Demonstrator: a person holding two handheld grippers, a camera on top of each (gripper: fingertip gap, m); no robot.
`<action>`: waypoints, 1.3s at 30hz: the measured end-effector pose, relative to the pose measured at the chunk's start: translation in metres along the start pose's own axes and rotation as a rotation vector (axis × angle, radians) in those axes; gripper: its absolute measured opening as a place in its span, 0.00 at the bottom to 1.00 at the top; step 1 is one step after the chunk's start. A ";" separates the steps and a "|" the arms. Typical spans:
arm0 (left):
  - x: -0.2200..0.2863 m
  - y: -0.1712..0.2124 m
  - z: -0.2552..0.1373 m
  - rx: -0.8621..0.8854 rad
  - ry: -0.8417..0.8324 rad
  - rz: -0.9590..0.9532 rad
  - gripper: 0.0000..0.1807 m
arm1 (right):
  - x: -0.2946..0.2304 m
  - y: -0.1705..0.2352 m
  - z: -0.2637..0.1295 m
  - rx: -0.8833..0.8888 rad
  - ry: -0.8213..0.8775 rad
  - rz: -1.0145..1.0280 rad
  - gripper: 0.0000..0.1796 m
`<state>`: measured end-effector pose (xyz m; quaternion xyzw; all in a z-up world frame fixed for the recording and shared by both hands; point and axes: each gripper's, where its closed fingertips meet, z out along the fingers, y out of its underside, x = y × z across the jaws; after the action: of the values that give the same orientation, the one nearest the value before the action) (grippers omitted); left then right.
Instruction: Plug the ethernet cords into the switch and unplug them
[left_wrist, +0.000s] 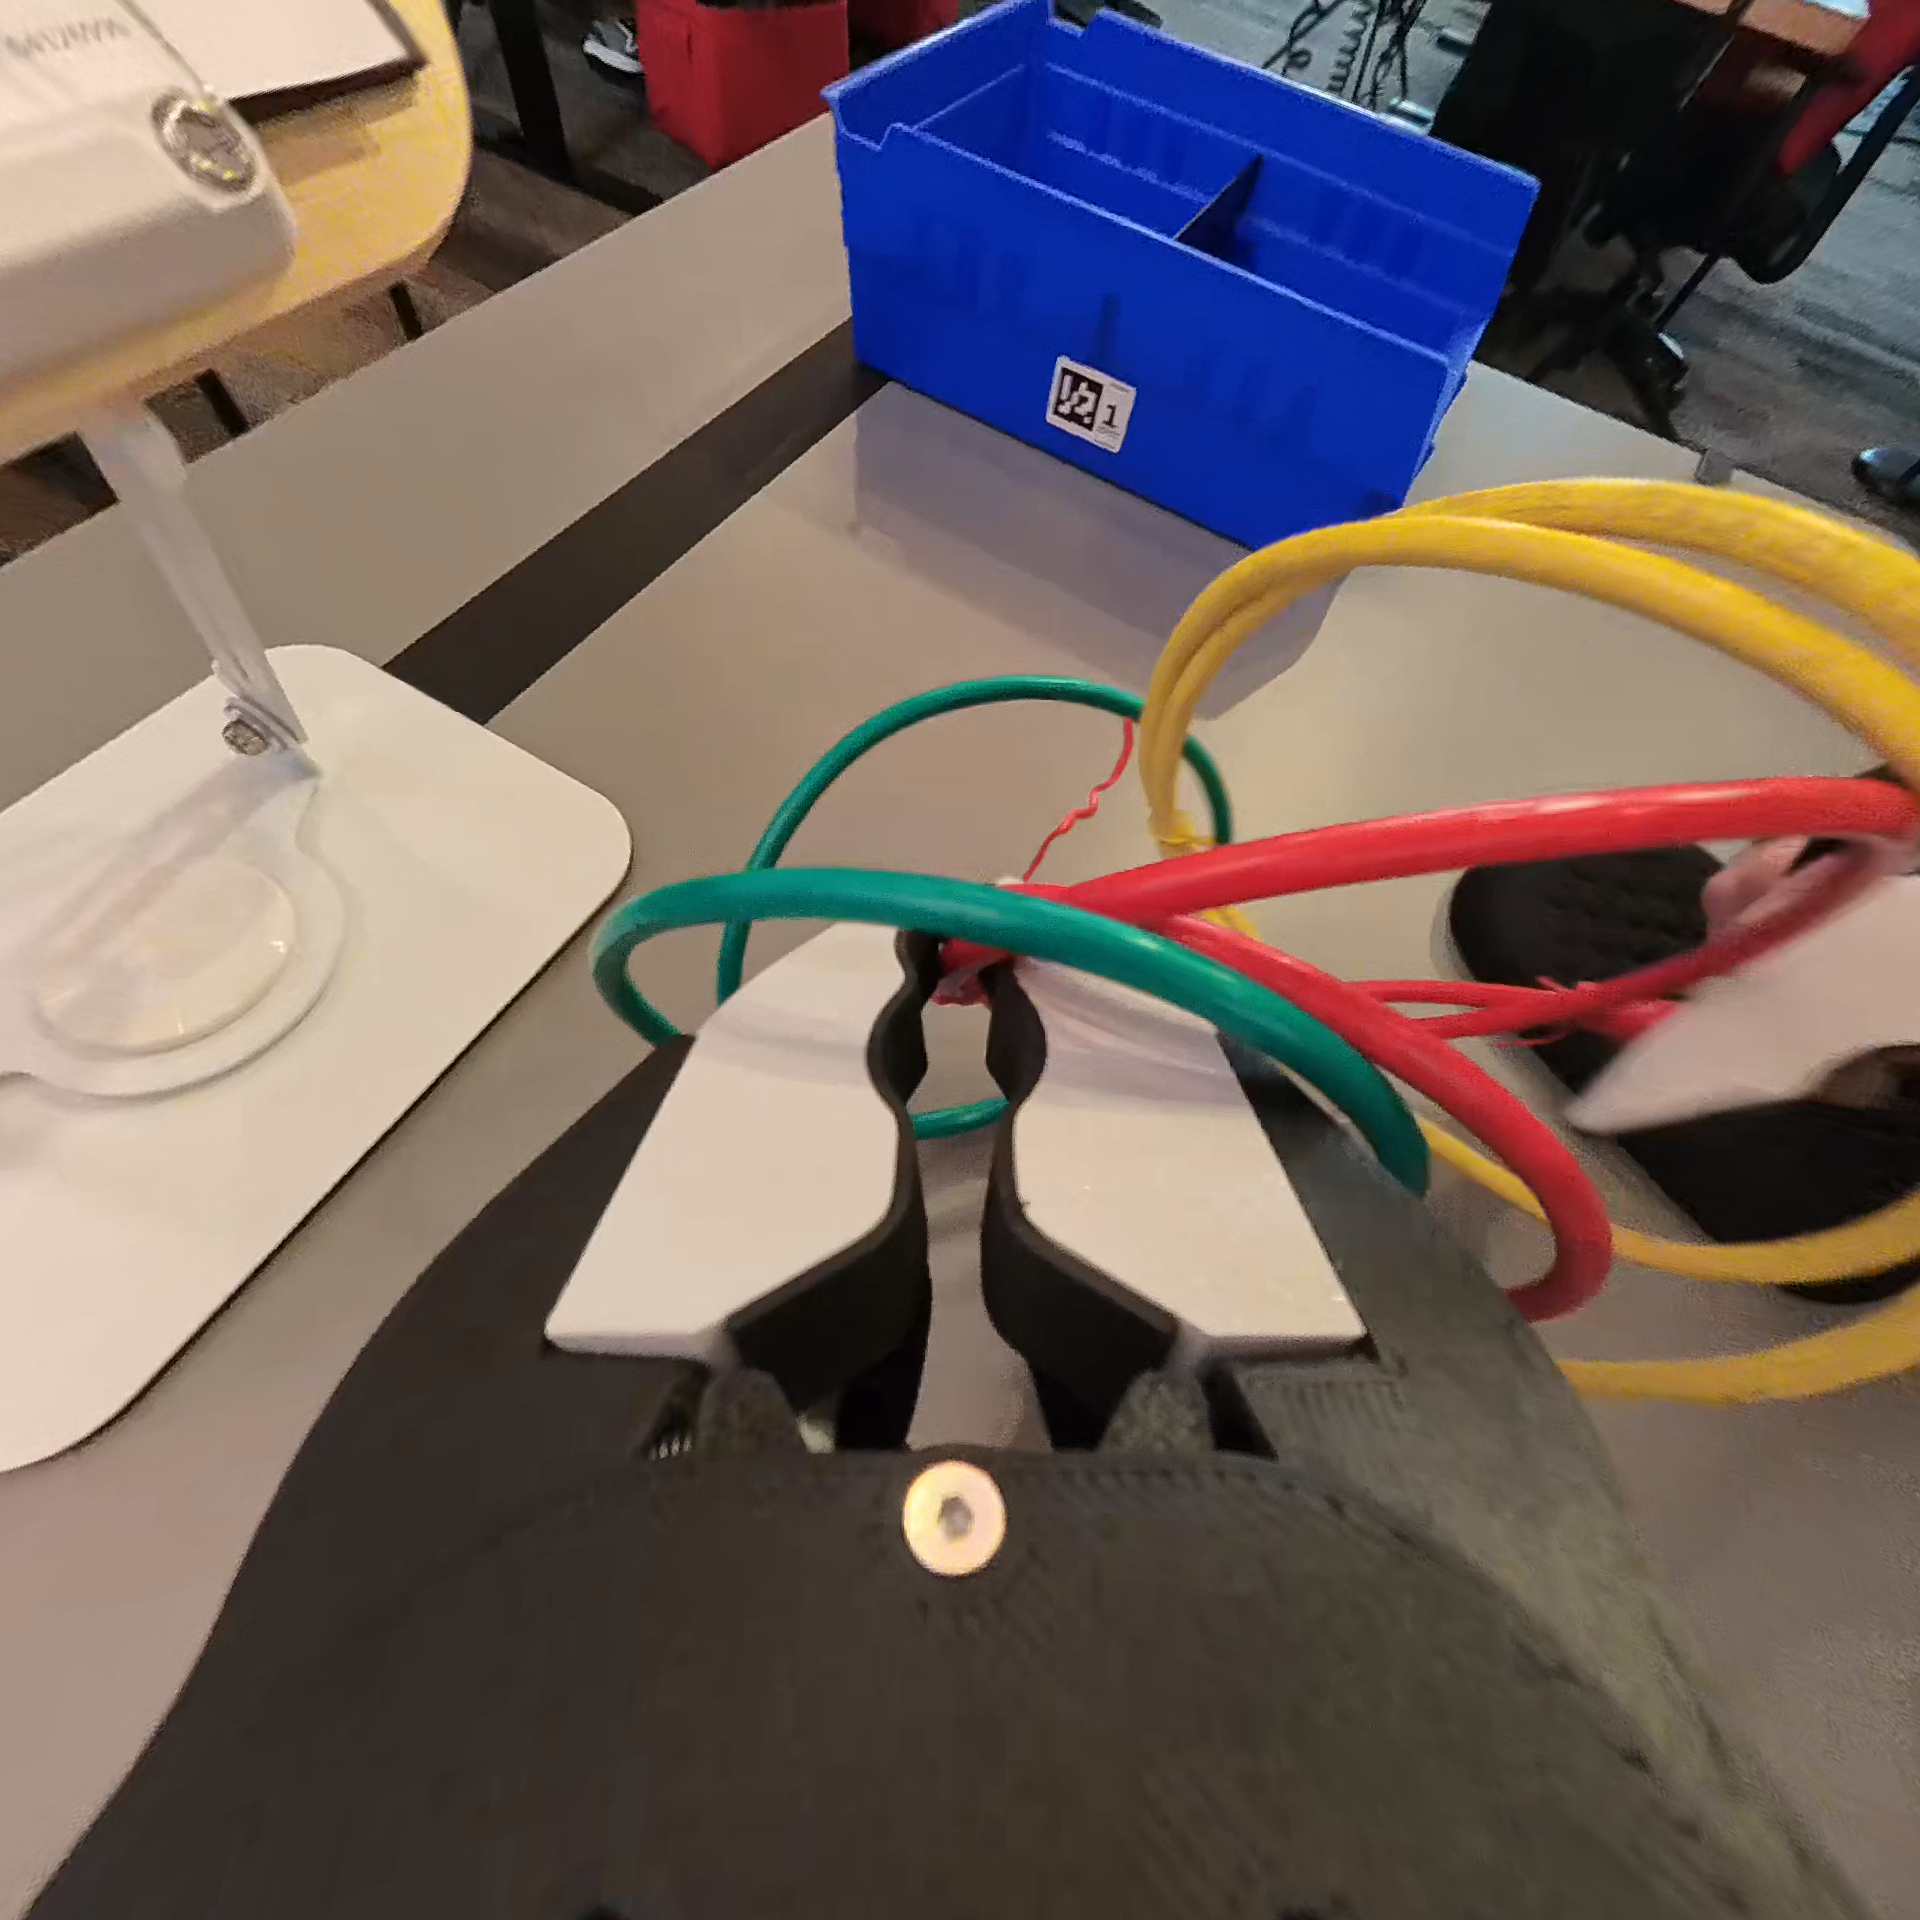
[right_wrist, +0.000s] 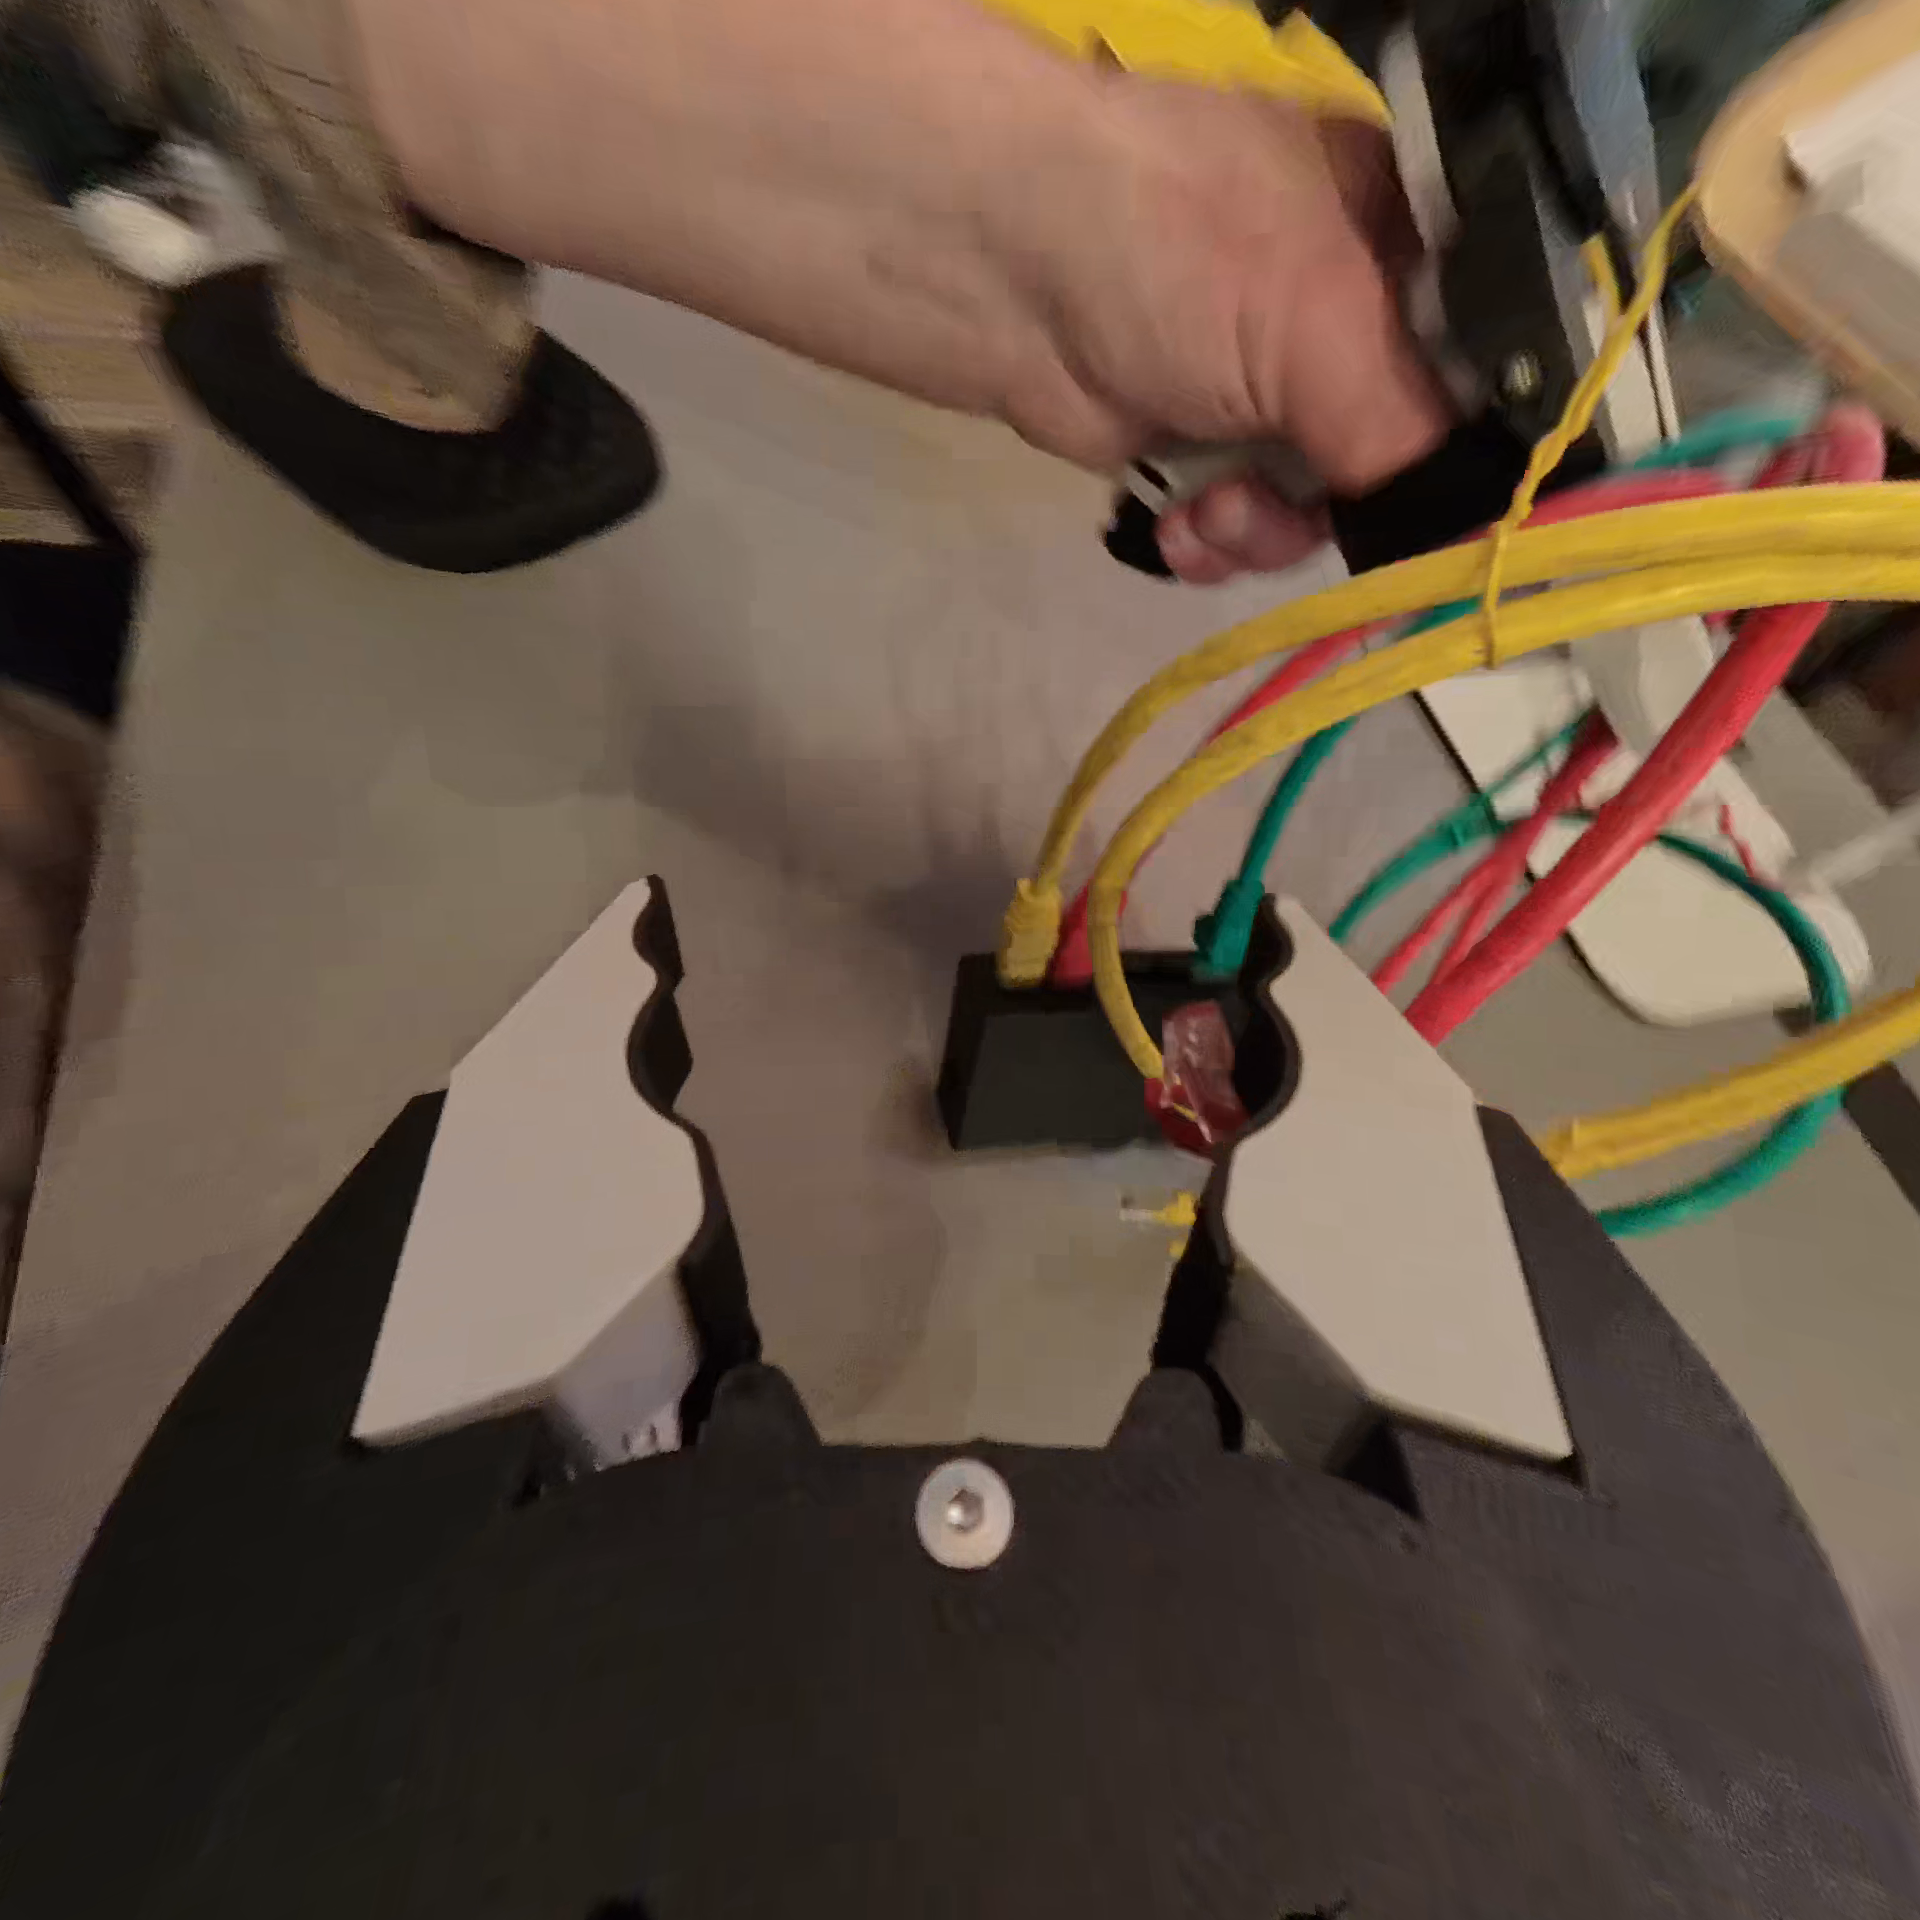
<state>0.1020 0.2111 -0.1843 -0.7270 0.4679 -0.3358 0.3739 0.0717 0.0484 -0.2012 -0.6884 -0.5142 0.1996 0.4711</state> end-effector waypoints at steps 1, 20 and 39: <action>-0.002 0.003 0.000 -0.002 -0.001 -0.014 0.04 | -0.005 -0.005 -0.005 0.043 -0.049 -0.030 0.56; -0.011 0.036 -0.014 0.088 0.103 -0.015 0.05 | 0.022 0.066 0.065 -0.394 -0.180 -0.051 0.70; -0.035 0.068 -0.074 -0.001 0.104 -0.158 0.36 | 0.014 0.077 0.078 -0.421 -0.289 -0.018 0.62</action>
<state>-0.0012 0.2078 -0.2110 -0.7434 0.4280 -0.4012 0.3213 0.0583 0.0938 -0.3014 -0.7311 -0.6124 0.1803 0.2407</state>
